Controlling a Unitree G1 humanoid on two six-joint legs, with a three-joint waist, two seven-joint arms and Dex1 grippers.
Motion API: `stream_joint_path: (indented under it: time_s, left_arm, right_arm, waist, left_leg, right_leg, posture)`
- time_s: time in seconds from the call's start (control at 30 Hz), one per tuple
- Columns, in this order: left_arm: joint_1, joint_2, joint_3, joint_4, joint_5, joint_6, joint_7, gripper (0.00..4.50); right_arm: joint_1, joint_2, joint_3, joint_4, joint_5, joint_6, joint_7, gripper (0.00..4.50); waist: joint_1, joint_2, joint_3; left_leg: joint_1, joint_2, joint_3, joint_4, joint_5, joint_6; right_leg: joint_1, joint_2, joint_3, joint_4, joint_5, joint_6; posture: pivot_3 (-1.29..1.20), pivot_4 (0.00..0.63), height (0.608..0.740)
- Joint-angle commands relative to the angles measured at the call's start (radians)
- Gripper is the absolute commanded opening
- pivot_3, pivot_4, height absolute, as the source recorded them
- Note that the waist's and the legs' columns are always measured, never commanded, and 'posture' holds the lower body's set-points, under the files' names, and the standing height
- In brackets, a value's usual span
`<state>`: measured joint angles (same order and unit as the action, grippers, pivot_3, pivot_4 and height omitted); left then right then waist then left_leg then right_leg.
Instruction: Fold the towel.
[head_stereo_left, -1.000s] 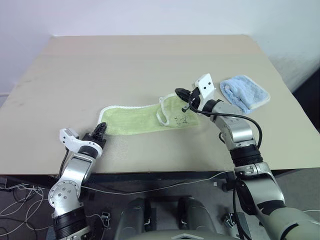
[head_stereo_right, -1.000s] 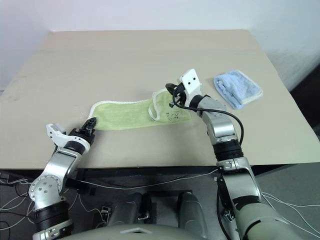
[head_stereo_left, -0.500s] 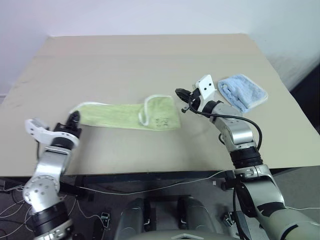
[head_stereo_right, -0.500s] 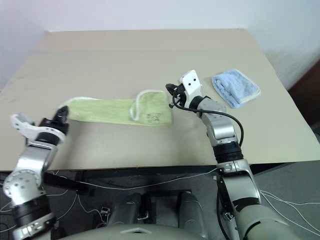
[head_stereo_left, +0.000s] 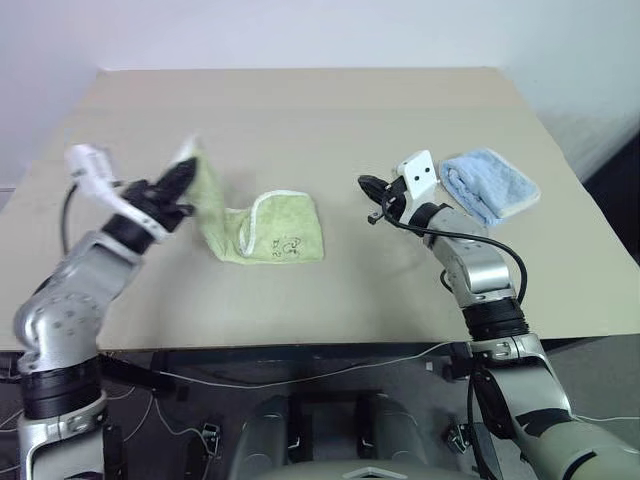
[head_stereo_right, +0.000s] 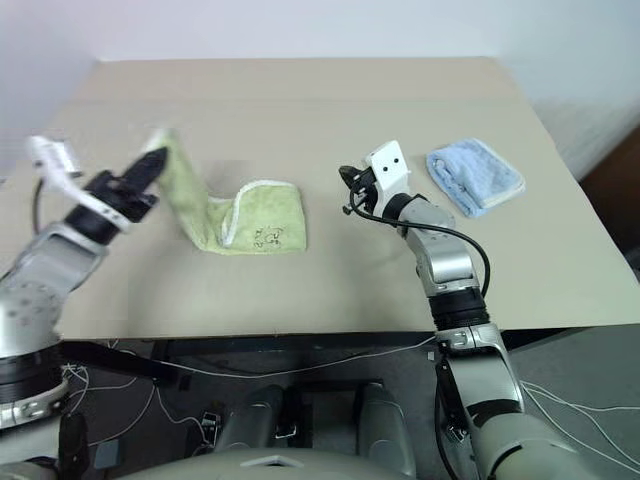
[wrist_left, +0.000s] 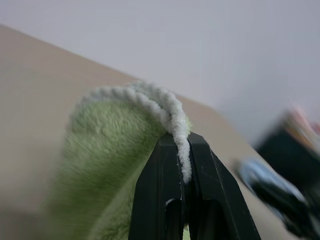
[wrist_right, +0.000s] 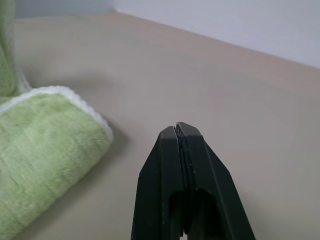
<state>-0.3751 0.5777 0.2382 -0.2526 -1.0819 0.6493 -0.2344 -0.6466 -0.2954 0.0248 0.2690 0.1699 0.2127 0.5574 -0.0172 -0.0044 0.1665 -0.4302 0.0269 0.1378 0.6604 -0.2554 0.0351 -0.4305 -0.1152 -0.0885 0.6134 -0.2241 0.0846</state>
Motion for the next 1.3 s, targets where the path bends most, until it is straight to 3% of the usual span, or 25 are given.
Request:
stream_joint_path:
  time_s: [0.03,0.3,0.47,0.57,0.83,0.93,1.03,1.07,1.13,1.3]
  left_arm:
    - [-0.063,-0.014,-0.149,-0.026,0.139,0.009,-0.066,0.05]
    - [-0.162,-0.153,-0.370,0.090,0.391,0.016,-0.094,0.05]
    - [-0.165,-0.230,-0.352,0.141,0.435,0.018,-0.095,0.05]
    - [-0.147,-0.273,-0.311,0.123,0.404,0.038,-0.104,0.77]
    - [-0.079,-0.272,-0.190,0.021,0.310,0.107,-0.136,3.58]
    - [-0.056,-0.261,-0.059,0.006,0.243,0.100,-0.119,4.46]
    - [-0.047,-0.221,0.004,0.045,0.288,0.073,-0.087,4.46]
    - [-0.046,-0.209,0.014,0.070,0.316,0.055,-0.080,4.27]
    - [-0.046,-0.193,0.019,0.103,0.356,0.022,-0.086,3.78]
    - [-0.044,-0.174,-0.034,0.160,0.437,-0.031,-0.159,2.03]
  right_arm:
    - [0.012,-0.006,-0.024,-0.073,0.006,0.000,-0.021,0.00]
    - [0.067,-0.022,-0.037,-0.155,0.004,0.031,-0.062,0.00]
    - [0.085,-0.029,-0.043,-0.193,0.011,0.053,-0.072,0.00]
    - [0.090,-0.030,-0.045,-0.199,0.015,0.063,-0.075,0.00]
    - [0.069,-0.017,-0.030,-0.193,0.020,0.073,-0.064,0.00]
    - [0.051,0.000,-0.015,-0.188,0.028,0.075,-0.048,0.00]
    - [0.026,0.030,-0.004,-0.187,0.048,0.084,-0.027,0.00]
    - [0.015,0.047,0.004,-0.187,0.056,0.092,-0.019,0.00]
    - [-0.003,0.078,0.021,-0.183,0.068,0.106,-0.005,0.00]
    - [-0.038,0.170,0.068,-0.124,0.089,0.137,0.027,0.00]
  waist:
    - [-0.001,0.000,0.000]
    - [0.001,0.000,0.001]
    - [0.003,0.000,0.001]
    - [0.002,0.000,0.001]
    - [0.001,0.000,0.001]
    - [0.001,0.000,0.001]
    - [0.000,0.000,0.001]
    - [0.000,0.000,0.001]
    - [0.000,0.000,0.001]
    - [0.005,0.000,0.001]
  left_leg:
    - [0.000,0.000,0.000,0.000,0.000,0.000]
    - [0.000,0.001,0.000,0.000,0.002,0.002]
    - [0.000,0.001,0.000,0.000,0.003,0.003]
    - [0.000,0.001,0.000,0.001,0.002,0.003]
    - [0.000,0.002,0.000,0.001,0.003,0.003]
    - [0.000,0.002,0.000,0.001,0.002,0.003]
    - [0.000,0.002,-0.001,0.001,0.002,0.003]
    - [0.000,0.002,-0.001,0.001,0.002,0.003]
    - [0.000,0.002,0.000,0.001,0.002,0.003]
    - [0.000,0.002,0.000,0.001,0.002,0.003]
  right_leg:
    - [0.000,0.000,0.000,0.000,0.000,0.000]
    - [0.000,0.002,0.001,0.000,0.000,0.000]
    - [0.000,0.002,0.001,0.000,0.000,0.001]
    - [0.000,0.002,0.001,0.000,0.000,0.001]
    - [0.000,0.002,0.001,0.001,0.000,0.001]
    - [0.000,0.002,0.001,0.001,0.000,0.001]
    - [0.000,0.002,0.001,0.001,0.000,0.001]
    - [0.000,0.002,0.001,0.001,0.000,0.001]
    - [0.000,0.002,0.001,0.001,0.000,0.001]
    - [0.000,0.002,0.000,0.001,0.000,0.001]
  posture:
    - [0.00,0.150,0.740]
    - [0.00,0.150,0.740]
    - [0.00,0.150,0.740]
    - [0.00,0.150,0.740]
    - [0.00,0.150,0.740]
    - [0.00,0.150,0.740]
    - [0.00,0.150,0.740]
    - [0.00,0.150,0.740]
    - [0.00,0.150,0.740]
    - [0.00,0.150,0.740]
